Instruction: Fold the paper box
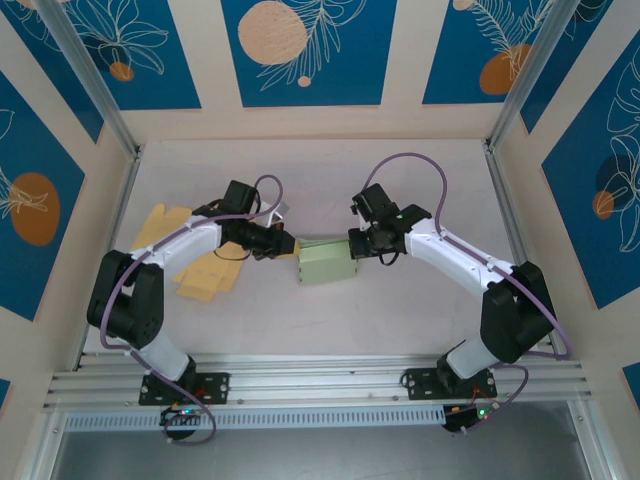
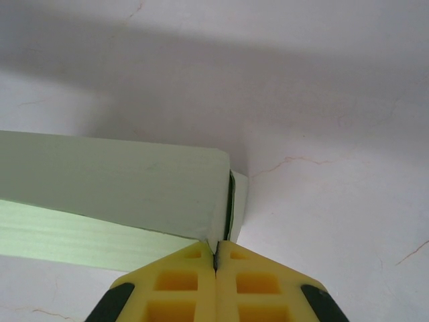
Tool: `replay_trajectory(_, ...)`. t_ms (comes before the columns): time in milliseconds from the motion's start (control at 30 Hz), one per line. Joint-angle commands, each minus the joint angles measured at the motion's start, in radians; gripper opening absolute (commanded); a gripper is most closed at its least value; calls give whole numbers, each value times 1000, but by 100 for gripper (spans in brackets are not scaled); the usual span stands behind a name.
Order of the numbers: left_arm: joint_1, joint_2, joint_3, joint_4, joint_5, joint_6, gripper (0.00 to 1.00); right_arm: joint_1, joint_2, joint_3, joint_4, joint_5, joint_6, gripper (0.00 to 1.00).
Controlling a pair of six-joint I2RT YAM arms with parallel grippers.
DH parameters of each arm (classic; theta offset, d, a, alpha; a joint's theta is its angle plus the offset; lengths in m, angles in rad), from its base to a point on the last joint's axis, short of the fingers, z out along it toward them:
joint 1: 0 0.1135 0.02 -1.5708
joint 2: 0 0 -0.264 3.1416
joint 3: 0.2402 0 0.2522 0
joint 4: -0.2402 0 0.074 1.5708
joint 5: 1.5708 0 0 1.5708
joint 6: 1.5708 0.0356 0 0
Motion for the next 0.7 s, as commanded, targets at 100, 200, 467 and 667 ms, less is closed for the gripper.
replay_trajectory(100, 18, -40, -2, 22, 61, 1, 0, 17, 22, 14, -18, -42, -1, 6)
replay_trajectory(200, 20, -40, -8, 40, 71, -13, 0, 18, 23, 13, -18, -40, -1, 6)
replay_trajectory(467, 23, -45, -24, 96, 99, -53, 0, 16, 24, 11, -15, -38, 1, 6)
replay_trajectory(667, 32, -48, -58, 166, 128, -101, 0, 16, 25, 13, -16, -37, 0, 6)
